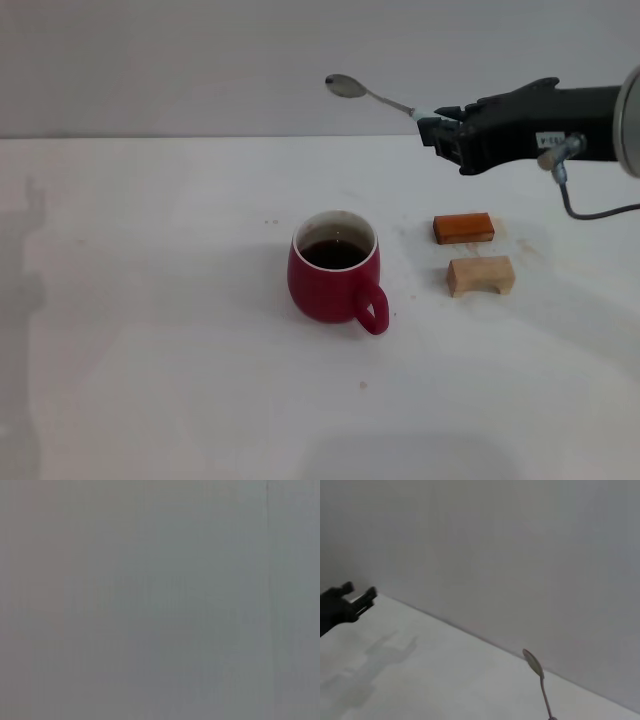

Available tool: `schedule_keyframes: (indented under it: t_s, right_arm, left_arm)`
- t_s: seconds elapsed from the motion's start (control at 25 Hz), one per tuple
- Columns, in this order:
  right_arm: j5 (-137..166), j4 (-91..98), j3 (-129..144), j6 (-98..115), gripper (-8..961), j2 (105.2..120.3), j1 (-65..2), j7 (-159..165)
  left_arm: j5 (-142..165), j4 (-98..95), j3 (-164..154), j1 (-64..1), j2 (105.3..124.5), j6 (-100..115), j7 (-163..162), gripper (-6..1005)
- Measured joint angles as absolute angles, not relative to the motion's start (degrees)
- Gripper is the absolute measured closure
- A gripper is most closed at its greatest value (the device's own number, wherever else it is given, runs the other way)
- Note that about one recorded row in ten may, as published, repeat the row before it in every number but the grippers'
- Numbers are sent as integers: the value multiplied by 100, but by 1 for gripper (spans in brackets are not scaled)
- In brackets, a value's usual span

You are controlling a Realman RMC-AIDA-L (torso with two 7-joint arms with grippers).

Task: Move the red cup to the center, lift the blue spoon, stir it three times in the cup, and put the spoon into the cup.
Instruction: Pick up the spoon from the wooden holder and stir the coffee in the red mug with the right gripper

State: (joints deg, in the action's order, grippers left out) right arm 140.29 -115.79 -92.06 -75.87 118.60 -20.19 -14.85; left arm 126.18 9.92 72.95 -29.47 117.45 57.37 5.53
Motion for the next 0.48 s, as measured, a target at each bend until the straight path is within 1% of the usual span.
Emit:
schedule_keyframes:
  t_s: [0.04,0.16,0.2,0.28,0.4,0.48]
  right_arm:
    - [14029,-11579,-9206,-7587,817,11860,-2019,-1485]
    - [13958,-11534,-9443,-8048,817,11862,-2343,-1455]
    - [13828,-11412,-9589,-8262,817,11844,-2548,-1444]
    - [13761,-11333,-9642,-8321,817,11825,-2625,-1438]
    - [13605,-10929,-9828,-8542,817,11758,-2947,-1458]
    - [13591,-10819,-9886,-8627,817,11756,-3036,-1501]
  left_arm:
    - [12619,995,7295,-2959,11743,5736,554,337]
    - [12624,978,7295,-2988,11743,5736,554,337]
    - [12626,974,7295,-2995,11744,5736,554,337]
    - [12630,974,7295,-3002,11745,5732,554,337]
    - [12629,986,7295,-3008,11759,5732,553,337]
    - [12629,986,7295,-3009,11762,5733,553,337]
